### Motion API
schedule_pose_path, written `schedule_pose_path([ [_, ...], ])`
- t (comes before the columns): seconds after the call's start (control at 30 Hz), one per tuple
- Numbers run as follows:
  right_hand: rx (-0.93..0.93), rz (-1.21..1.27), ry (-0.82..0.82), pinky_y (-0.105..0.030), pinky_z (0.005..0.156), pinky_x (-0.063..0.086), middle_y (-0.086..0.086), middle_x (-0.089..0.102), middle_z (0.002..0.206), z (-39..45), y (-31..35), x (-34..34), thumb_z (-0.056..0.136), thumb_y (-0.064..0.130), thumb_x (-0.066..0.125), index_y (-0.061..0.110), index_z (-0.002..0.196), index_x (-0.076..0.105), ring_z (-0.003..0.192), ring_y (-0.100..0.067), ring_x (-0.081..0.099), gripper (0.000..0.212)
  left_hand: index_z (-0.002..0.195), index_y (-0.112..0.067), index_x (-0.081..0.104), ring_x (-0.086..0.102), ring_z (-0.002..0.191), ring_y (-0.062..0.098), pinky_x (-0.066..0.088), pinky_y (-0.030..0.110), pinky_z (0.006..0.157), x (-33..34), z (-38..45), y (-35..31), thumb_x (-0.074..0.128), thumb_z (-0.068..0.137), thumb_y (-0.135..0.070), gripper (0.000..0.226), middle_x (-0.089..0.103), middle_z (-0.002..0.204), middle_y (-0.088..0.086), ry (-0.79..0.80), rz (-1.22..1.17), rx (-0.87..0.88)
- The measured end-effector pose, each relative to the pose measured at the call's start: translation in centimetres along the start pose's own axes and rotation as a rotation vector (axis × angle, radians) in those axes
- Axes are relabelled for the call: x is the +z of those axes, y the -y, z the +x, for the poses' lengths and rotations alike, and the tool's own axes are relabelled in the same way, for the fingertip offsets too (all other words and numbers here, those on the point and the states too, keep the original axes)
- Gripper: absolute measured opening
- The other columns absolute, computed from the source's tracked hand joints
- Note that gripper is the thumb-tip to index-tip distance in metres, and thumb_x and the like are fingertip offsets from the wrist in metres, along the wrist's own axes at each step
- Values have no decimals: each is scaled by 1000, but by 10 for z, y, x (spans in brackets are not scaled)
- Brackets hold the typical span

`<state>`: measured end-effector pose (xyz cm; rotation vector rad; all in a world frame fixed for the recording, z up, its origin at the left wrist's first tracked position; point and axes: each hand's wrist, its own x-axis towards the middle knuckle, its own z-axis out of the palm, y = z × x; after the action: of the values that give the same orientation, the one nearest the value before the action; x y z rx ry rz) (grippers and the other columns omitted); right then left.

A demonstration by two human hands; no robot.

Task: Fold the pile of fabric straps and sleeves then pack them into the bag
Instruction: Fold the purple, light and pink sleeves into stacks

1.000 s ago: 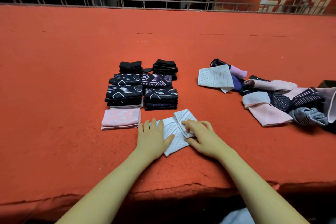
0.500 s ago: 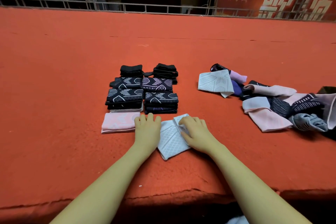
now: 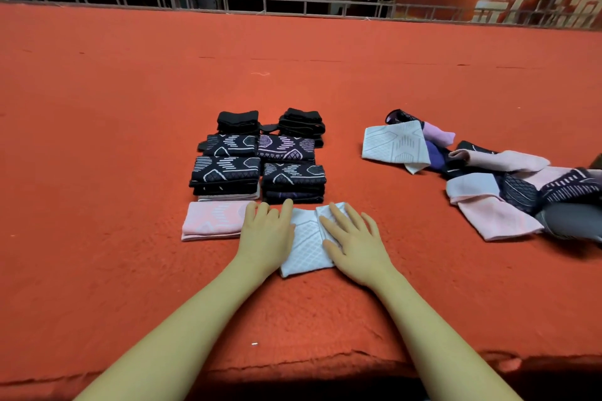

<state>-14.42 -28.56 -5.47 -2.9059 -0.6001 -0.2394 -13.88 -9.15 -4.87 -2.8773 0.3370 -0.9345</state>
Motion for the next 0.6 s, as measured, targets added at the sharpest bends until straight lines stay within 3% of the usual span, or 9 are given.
schedule_pose_path([
  [0.1,14,-4,-53,-37,109,3,-2,30,155,1,-1,7,82,54,15,29,140,47,142,-30,23,71,115,-6,59,56,64,30,29,41,77,3,-16,1,47,71,-25,49,58,60,7,-87,-36,27],
  [0.17,26,-17,-89,-38,100,14,-7,49,140,1,0,9,84,50,25,27,131,57,128,-36,42,62,119,-11,49,57,65,29,28,39,76,5,-23,-1,38,71,-22,51,58,62,4,-116,-105,36],
  [0.27,45,3,-145,-37,90,22,-4,55,116,-1,2,10,82,51,29,24,117,62,109,-32,47,55,120,-16,47,57,69,27,26,37,76,0,-20,-5,38,72,-22,49,60,69,-1,-168,-234,2],
  [0.4,55,128,-135,-29,90,16,11,48,112,-3,2,5,81,57,11,29,115,56,112,-16,40,63,118,-15,57,58,78,21,22,31,77,-24,5,-22,51,77,-28,43,58,75,-9,-175,-591,-194],
  [0.5,212,523,-294,-23,88,14,19,52,112,-6,1,-2,80,58,9,28,122,54,107,-1,42,68,123,-21,53,60,88,13,29,30,90,-35,19,-46,60,82,-35,43,64,76,-11,-7,-997,-435],
  [0.6,340,685,-552,-25,86,19,13,58,113,-12,-4,-4,82,56,18,21,111,62,108,-1,48,63,139,-29,39,56,116,19,36,29,103,-33,19,-64,42,87,-40,53,64,120,3,361,-1313,-407],
])
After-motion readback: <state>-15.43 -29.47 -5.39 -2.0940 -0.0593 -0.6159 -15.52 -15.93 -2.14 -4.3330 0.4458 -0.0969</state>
